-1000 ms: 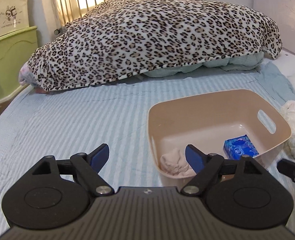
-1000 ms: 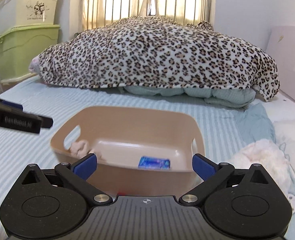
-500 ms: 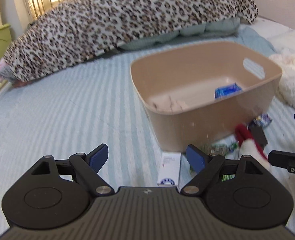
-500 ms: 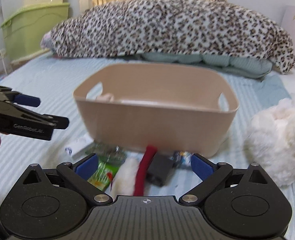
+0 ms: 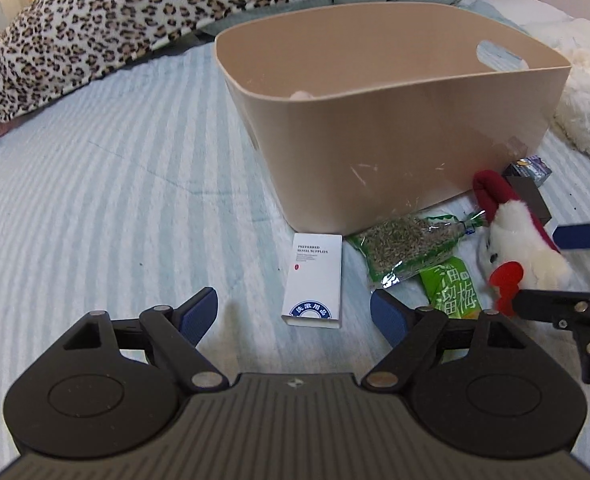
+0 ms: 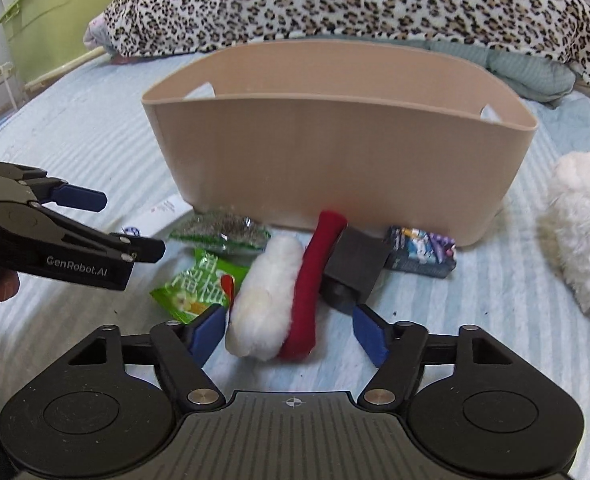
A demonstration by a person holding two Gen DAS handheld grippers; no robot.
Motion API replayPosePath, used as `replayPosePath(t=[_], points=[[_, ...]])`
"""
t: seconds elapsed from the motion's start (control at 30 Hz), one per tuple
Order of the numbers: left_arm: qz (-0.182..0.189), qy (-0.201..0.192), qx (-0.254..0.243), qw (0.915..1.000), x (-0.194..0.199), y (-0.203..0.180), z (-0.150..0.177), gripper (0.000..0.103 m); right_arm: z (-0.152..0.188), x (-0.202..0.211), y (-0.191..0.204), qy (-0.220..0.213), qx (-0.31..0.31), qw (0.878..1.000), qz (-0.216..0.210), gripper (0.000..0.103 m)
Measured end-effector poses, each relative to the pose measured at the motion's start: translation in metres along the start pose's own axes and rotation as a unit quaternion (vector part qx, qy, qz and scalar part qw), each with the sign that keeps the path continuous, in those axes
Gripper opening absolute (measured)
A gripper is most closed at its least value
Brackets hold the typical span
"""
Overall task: Organize objects
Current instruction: 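Grasp the white medicine box with the left tool while the right tool grasps the Santa hat, then lift the medicine box and Santa hat into the basket and release both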
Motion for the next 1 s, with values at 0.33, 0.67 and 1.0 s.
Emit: replayPosePath(t=[0.33, 0.67, 1.0], points=[[0.027, 0.009, 0.003, 0.9996, -0.013, -0.007, 0.000, 0.033, 0.002, -0.011, 0.002, 0.002, -0.010, 1.000, -0.026, 0.048], [0.023, -0.004, -0.014, 0.9996, 0.019, -0.004, -0.007, 0.032, 0.003, 0.004, 0.007, -0.009, -0.008, 0.999, -0.042, 0.036], [0.019, -0.086, -0.023, 0.9958, 0.086, -0.012, -0.036, 0.032, -0.014, 0.060, 0.004, -0.079, -0.008, 0.996, -0.051, 0.036]])
Point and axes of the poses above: each gripper's, at about its wrist camera, not at the fingertips, and x roughly against the way its jaws point, y to its left, z to its underside, the point moved 10 cm from there along -x, roughly the way its jaws point, and after that the axes turned 1 degree about x, right-handed, at the moved point
